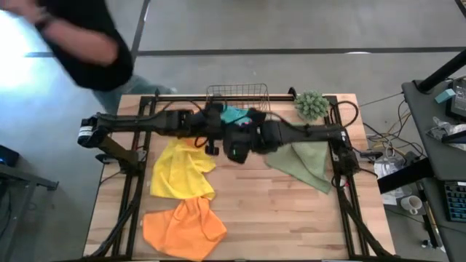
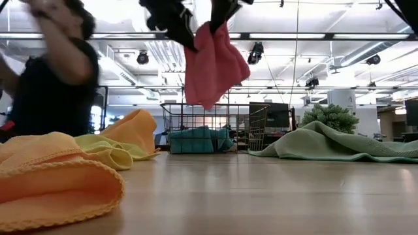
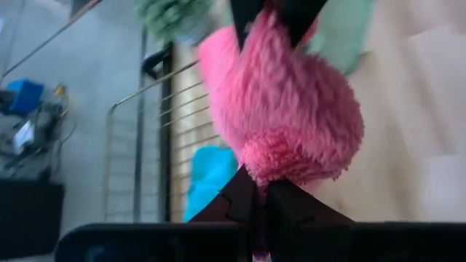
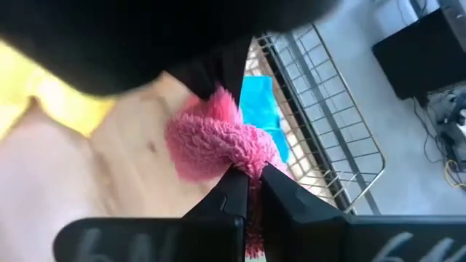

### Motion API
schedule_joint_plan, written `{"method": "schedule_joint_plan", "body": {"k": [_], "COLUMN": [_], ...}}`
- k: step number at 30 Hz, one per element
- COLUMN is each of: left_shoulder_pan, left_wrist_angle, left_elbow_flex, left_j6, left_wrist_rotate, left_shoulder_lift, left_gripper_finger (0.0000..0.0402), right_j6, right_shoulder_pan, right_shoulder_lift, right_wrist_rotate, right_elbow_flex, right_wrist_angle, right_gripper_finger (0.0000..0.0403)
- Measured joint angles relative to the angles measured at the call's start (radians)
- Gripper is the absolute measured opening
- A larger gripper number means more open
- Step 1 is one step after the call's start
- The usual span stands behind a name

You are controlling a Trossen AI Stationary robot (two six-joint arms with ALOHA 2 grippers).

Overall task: Fold microfiber towels
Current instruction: Put the pink microfiber cloth into the wire basket

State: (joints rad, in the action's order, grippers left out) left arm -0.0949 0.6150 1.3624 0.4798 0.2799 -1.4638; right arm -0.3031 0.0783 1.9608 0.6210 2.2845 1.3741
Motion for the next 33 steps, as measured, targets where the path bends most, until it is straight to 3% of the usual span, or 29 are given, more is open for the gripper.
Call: {"method": "schedule_joint_plan", "body": {"k": [6, 15, 25, 33], "left_shoulder_pan": [-0.156, -0.335, -0.42, -0.437], "left_wrist_angle": [-0.009, -0.074, -0.114, -0.113], "left_elbow_flex": [0.036, 0.075, 0.074, 0.073], "left_j6": [0.054, 0.086, 0.087, 0.087], "left_wrist_rotate": [-0.005, -0.063, -0.111, -0.118], "left_shoulder_lift": [0.001, -0.006, -0.087, -0.159], "left_gripper_finger": [0.0, 0.0, 0.0, 0.0], "right_j6": [0.134, 0.362, 0.543, 0.613], "right_shoulder_pan": [-0.159, -0.399, -0.602, -0.684], "right_shoulder_lift": [-0.009, -0.009, -0.009, -0.008], "right_wrist_rotate": [-0.098, -0.358, -0.601, -0.759], "right_elbow_flex": [-0.001, -0.002, -0.03, -0.191], "right_wrist_angle": [-0.037, -0.173, -0.249, -0.368], "right_gripper_finger": [0.0008, 0.0008, 0.0008, 0.0008]}}
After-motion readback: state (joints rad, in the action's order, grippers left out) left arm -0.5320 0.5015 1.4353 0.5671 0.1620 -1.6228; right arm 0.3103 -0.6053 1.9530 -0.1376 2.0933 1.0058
